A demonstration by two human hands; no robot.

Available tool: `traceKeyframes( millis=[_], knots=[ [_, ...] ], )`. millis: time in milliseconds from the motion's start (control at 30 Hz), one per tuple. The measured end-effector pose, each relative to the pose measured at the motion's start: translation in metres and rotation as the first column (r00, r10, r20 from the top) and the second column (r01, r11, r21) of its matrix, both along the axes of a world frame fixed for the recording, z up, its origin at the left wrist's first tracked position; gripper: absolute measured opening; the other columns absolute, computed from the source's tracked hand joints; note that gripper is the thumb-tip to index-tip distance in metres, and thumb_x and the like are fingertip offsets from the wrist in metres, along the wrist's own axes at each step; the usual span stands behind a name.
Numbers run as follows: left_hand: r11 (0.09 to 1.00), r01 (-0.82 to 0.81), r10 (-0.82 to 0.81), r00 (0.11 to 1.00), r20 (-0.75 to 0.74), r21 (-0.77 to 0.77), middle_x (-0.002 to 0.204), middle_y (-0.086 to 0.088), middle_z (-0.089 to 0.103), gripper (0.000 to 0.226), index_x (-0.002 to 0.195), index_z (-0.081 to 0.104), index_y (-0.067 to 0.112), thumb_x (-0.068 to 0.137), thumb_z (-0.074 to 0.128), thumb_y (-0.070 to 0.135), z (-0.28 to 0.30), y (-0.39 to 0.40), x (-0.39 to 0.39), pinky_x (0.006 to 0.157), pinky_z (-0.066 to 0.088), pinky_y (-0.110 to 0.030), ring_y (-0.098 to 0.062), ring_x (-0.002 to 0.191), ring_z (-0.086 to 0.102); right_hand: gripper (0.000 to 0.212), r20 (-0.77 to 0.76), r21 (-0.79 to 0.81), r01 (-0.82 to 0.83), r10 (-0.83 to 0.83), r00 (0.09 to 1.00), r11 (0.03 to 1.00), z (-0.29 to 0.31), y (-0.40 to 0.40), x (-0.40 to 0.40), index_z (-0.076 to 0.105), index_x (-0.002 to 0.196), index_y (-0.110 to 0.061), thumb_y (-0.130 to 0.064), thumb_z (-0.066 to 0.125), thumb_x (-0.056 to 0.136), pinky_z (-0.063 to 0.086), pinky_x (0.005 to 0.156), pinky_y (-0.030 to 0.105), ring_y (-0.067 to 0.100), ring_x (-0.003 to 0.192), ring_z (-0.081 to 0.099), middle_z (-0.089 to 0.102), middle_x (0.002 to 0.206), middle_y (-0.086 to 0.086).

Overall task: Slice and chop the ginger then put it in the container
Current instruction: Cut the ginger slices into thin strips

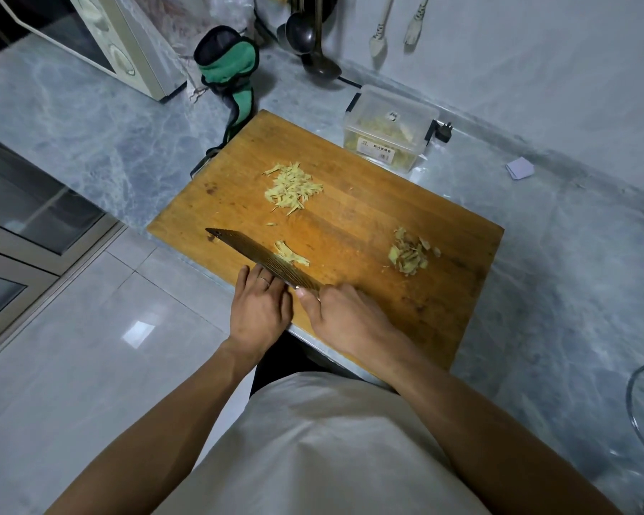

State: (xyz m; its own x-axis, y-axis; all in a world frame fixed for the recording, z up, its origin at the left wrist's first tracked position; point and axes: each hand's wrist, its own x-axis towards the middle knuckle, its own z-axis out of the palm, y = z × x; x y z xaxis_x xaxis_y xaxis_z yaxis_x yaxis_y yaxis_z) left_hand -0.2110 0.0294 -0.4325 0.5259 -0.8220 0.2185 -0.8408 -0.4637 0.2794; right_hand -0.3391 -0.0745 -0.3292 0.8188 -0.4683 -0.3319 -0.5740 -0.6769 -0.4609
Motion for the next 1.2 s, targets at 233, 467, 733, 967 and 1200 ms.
traceKeyframes(
  millis=[233, 467, 733, 967, 1200],
  knots=[
    [0.998, 0.032, -0.031, 0.999, -0.021, 0.053, 0.1, -0.008, 0.063, 0.027, 0.098, 0.066, 0.01, 0.086, 0.044, 0.017, 0.005, 0.001, 0.0, 0.1, 0.039, -0.051, -0.031, 0.109, 0.054, 0.062, -0.001, 0.077, 0.031, -0.031, 1.0, 0.997, -0.002, -0.007, 0.0, 0.055, 0.073, -0.009, -0.054, 0.027, 0.106, 0.035, 0.057, 0.032, 0.027, 0.059, 0.051, 0.05, 0.062, 0.004],
    [0.999, 0.008, -0.004, 0.998, -0.07, 0.045, 0.109, -0.009, 0.061, 0.035, 0.113, 0.065, 0.009, 0.085, 0.044, 0.013, 0.002, 0.0, -0.003, 0.1, 0.038, -0.055, -0.032, 0.117, 0.052, 0.065, 0.004, 0.086, 0.029, -0.03, 1.0, 0.996, 0.0, -0.008, -0.002, 0.053, 0.069, -0.01, -0.054, 0.026, 0.106, 0.034, 0.056, 0.032, 0.027, 0.058, 0.051, 0.051, 0.062, 0.006],
    [0.997, 0.033, -0.029, 0.998, -0.05, 0.075, 0.115, -0.013, 0.059, 0.035, 0.118, 0.061, 0.005, 0.085, 0.051, 0.008, 0.002, -0.001, -0.004, 0.097, 0.039, -0.057, -0.034, 0.119, 0.05, 0.063, 0.019, 0.079, 0.038, -0.039, 0.999, 0.996, -0.008, -0.008, 0.002, 0.046, 0.062, -0.014, -0.055, 0.025, 0.106, 0.035, 0.056, 0.033, 0.03, 0.057, 0.051, 0.051, 0.062, 0.007],
    [0.997, 0.073, -0.072, 0.997, -0.027, 0.013, 0.106, -0.014, 0.064, 0.031, 0.108, 0.065, 0.003, 0.08, 0.053, 0.008, 0.005, 0.001, 0.0, 0.096, 0.044, -0.054, -0.032, 0.109, 0.053, 0.065, 0.003, 0.035, 0.007, -0.007, 1.0, 0.999, -0.003, -0.005, 0.001, 0.045, 0.06, -0.014, -0.054, 0.025, 0.107, 0.028, 0.051, 0.032, 0.019, 0.049, 0.043, 0.047, 0.059, 0.007],
    [0.999, 0.046, -0.045, 0.998, -0.053, 0.019, 0.102, -0.014, 0.063, 0.027, 0.104, 0.066, 0.003, 0.081, 0.051, 0.007, 0.005, -0.001, -0.002, 0.091, 0.045, -0.058, -0.032, 0.108, 0.052, 0.064, 0.018, 0.059, 0.022, -0.023, 1.0, 0.998, -0.006, -0.004, 0.008, 0.049, 0.064, -0.012, -0.053, 0.026, 0.107, 0.03, 0.055, 0.031, 0.029, 0.057, 0.049, 0.051, 0.061, 0.008]
  ],
)
